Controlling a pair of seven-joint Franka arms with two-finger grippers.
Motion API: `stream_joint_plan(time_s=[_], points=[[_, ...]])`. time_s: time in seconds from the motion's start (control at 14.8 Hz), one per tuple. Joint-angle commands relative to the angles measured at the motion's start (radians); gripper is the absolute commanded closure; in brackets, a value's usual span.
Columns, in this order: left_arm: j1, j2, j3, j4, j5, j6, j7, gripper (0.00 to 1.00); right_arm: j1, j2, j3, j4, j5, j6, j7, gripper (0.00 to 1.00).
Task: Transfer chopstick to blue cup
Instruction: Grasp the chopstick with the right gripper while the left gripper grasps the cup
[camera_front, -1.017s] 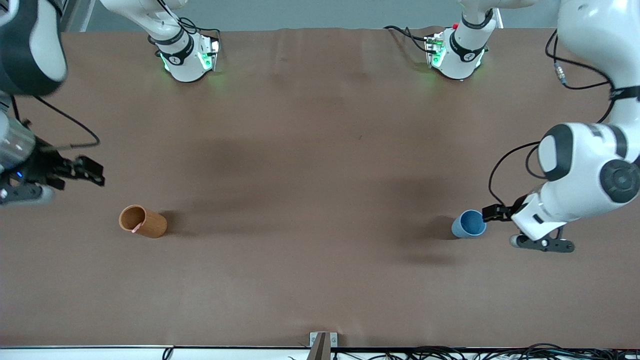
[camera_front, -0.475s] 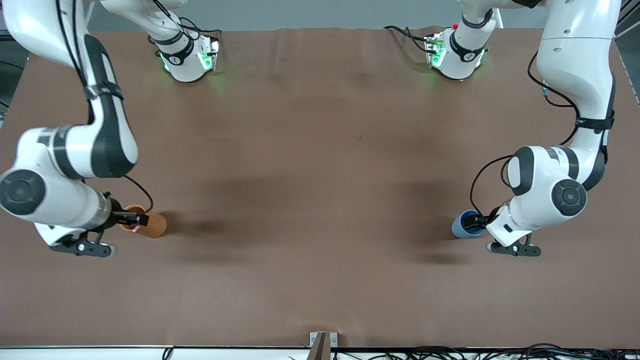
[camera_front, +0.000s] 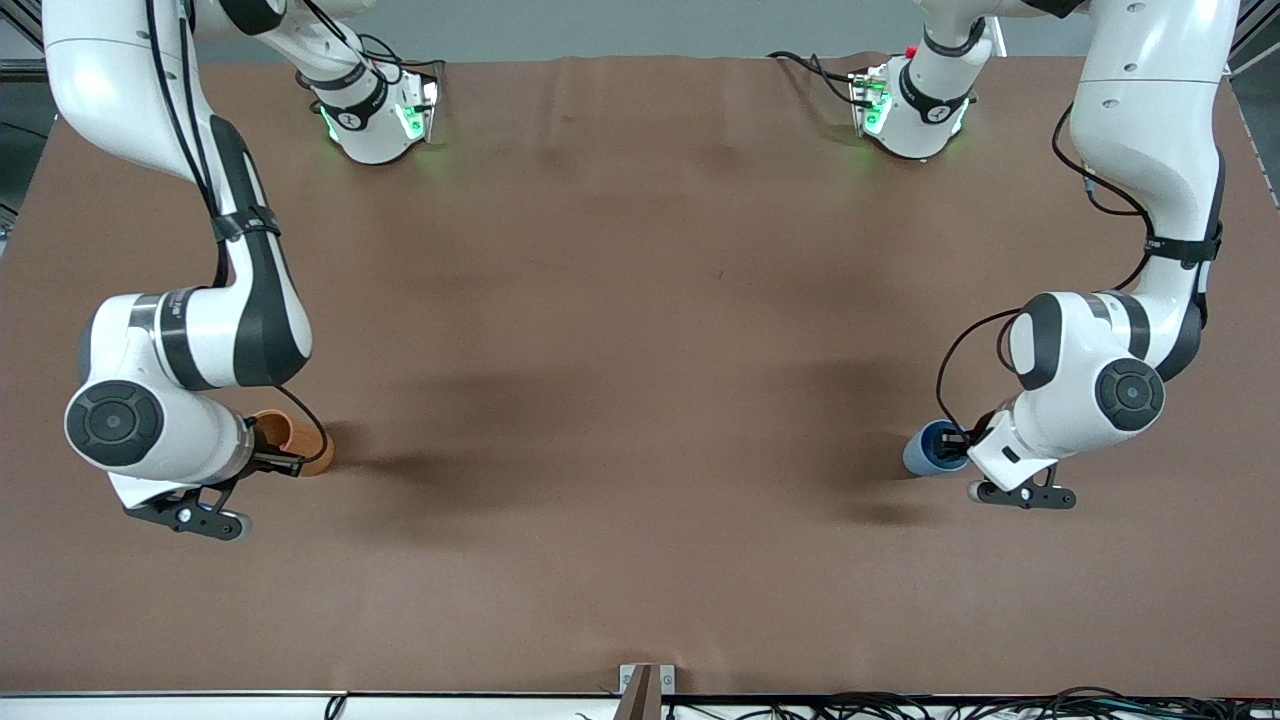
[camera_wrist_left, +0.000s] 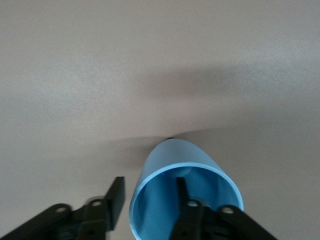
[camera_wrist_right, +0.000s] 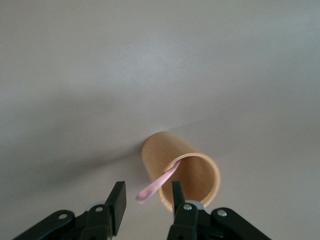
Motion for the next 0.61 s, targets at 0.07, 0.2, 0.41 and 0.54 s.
stream_joint_plan(time_s=[0.07, 0.2, 0.41, 0.54], points=[[-0.006, -0.016, 0.001, -0.015, 0.006, 0.016, -0.015, 0.99, 0.019, 0.009, 0.002, 0.024, -0.052, -0.022, 0.058, 0.62], [-0.012, -0.029, -0.008, 0.011, 0.006, 0.009, -0.067, 0.99, 0.015, 0.009, 0.002, 0.024, -0.052, -0.021, 0.058, 0.68], [-0.05, -0.062, -0.064, 0.072, 0.01, -0.079, -0.254, 0.99, 0.016, 0.009, 0.002, 0.023, -0.049, -0.021, 0.06, 0.73], [-0.05, -0.07, -0.162, 0.095, 0.018, -0.109, -0.445, 0.99, 0.009, 0.009, 0.002, 0.021, -0.049, -0.016, 0.06, 0.75]])
